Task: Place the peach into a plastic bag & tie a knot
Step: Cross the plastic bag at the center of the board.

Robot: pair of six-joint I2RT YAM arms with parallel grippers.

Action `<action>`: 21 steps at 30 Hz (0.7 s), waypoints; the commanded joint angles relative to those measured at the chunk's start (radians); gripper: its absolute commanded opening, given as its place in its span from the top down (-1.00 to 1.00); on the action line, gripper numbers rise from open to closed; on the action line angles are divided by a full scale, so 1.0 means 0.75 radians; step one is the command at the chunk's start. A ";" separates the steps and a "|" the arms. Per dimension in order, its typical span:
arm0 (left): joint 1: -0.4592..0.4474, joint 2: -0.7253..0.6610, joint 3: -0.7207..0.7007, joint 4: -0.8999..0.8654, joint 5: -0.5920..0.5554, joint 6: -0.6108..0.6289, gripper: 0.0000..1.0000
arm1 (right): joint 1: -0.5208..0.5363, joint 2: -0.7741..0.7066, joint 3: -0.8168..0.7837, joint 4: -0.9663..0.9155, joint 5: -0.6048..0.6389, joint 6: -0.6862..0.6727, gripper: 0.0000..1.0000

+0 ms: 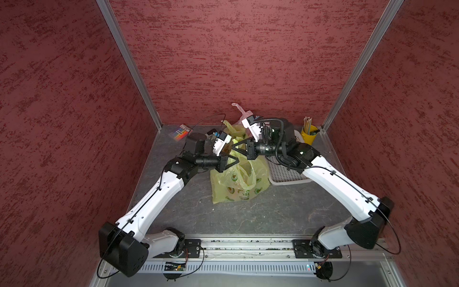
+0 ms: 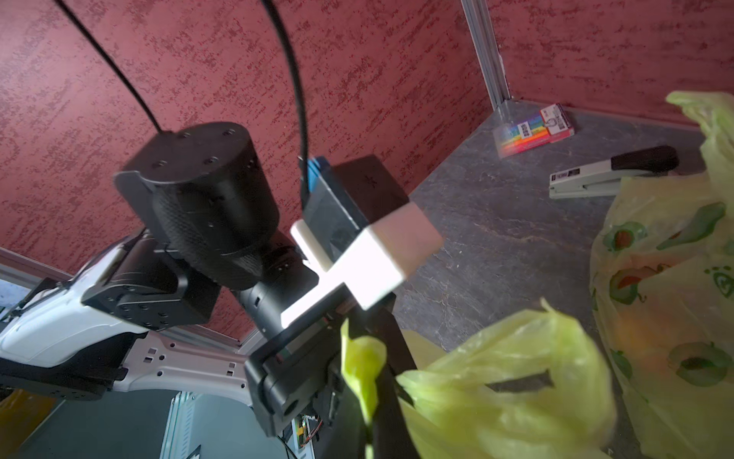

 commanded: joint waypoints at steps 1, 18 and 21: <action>-0.033 0.033 0.081 -0.129 -0.051 0.128 0.84 | 0.009 0.022 0.051 -0.127 0.024 -0.044 1.00; -0.082 0.024 0.129 -0.120 0.015 0.171 -0.17 | 0.009 0.049 0.123 -0.171 -0.139 -0.096 1.00; -0.078 0.010 0.112 -0.059 0.015 0.136 -0.17 | 0.009 0.035 0.086 -0.082 -0.184 -0.037 1.00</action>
